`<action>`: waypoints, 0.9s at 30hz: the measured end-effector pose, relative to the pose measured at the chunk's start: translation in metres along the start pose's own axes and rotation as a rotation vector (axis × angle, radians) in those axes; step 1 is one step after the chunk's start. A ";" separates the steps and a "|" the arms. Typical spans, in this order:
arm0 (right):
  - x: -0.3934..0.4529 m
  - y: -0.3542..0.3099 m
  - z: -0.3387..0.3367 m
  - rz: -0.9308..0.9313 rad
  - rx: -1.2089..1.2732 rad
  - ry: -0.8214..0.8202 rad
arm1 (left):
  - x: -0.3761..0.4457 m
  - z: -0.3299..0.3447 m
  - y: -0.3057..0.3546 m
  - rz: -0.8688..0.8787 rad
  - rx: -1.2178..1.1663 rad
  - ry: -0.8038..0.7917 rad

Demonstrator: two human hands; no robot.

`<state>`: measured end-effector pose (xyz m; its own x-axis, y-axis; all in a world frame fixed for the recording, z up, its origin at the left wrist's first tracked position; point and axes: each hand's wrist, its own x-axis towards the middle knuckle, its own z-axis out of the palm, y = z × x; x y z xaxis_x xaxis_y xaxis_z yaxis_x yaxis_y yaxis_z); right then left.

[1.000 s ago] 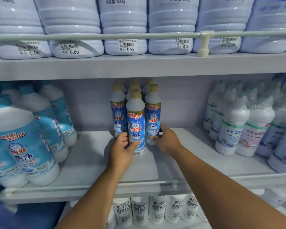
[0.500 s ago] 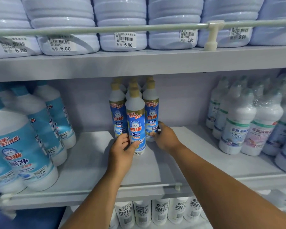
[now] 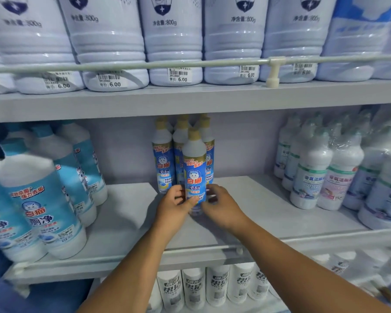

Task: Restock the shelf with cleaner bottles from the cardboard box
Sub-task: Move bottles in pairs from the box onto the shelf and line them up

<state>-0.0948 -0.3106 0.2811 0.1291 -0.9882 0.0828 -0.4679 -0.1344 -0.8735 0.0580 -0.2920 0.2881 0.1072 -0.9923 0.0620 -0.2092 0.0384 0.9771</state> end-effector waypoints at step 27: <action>-0.005 -0.007 -0.008 0.034 -0.142 0.174 | -0.016 -0.063 -0.025 0.112 1.245 0.000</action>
<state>-0.0992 -0.3051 0.2903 -0.0354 -0.9885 0.1470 -0.5897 -0.0980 -0.8016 0.1231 -0.2696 0.2755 0.0293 -0.9908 0.1325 -0.9937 -0.0146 0.1107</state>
